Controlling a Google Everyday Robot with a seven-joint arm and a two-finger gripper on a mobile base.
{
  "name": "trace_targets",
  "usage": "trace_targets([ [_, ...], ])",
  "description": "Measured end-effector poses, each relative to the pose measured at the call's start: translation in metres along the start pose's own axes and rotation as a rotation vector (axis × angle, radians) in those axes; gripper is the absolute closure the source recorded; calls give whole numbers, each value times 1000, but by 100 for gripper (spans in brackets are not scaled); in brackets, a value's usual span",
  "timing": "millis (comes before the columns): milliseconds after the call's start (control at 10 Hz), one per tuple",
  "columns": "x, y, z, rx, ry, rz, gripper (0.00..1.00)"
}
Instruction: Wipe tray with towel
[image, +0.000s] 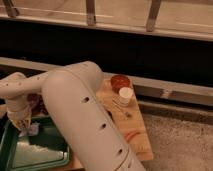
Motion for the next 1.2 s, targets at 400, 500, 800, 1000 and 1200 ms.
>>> trace_targets([
  [400,19,23,20,-61,117,14,100],
  [500,29,16,22,-68,146,40,100],
  [800,73,-39,21,-49,206,147,100],
  [1000,90,-78,12,-28,208,195,100],
  [1200,94,-103,4,-9,200,215,100],
])
